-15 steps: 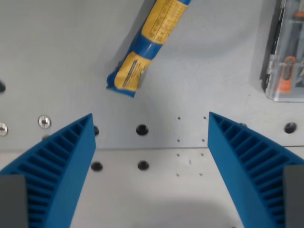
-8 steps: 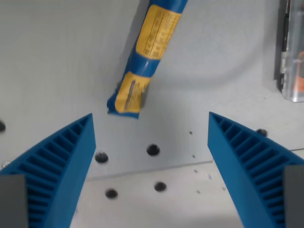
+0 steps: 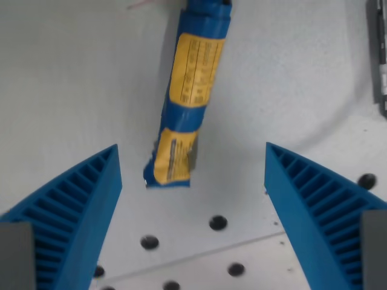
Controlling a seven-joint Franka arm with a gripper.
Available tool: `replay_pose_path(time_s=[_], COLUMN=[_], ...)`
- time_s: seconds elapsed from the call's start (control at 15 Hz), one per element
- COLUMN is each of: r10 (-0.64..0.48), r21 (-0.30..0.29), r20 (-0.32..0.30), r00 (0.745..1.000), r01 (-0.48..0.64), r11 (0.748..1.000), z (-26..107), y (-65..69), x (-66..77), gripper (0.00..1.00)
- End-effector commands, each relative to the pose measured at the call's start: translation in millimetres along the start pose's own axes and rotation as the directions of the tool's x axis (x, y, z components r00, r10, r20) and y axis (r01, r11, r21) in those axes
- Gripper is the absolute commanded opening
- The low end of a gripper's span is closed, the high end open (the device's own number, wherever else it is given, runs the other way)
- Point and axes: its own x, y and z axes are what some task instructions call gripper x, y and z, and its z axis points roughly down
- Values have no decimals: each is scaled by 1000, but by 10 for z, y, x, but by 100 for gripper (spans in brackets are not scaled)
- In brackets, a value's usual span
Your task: Move above the blue bag
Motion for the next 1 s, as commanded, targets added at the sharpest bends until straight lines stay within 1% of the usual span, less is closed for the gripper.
replay_pose_path(time_s=[0.07, 0.33, 0.53, 0.73, 1.0], r10=[222, 234, 229, 219, 198], r21=[11, 9, 5, 2, -2], r20=[-87, -92, -93, -93, -93], r00=[971, 968, 969, 971, 976], r01=[-222, -234, -230, -220, -199], r11=[975, 972, 973, 976, 980], z=[134, 320, 417, 478, 521], y=[21, 13, 8, 3, -3], x=[16, 56, 74, 82, 84], gripper=[100, 100, 100, 100, 100])
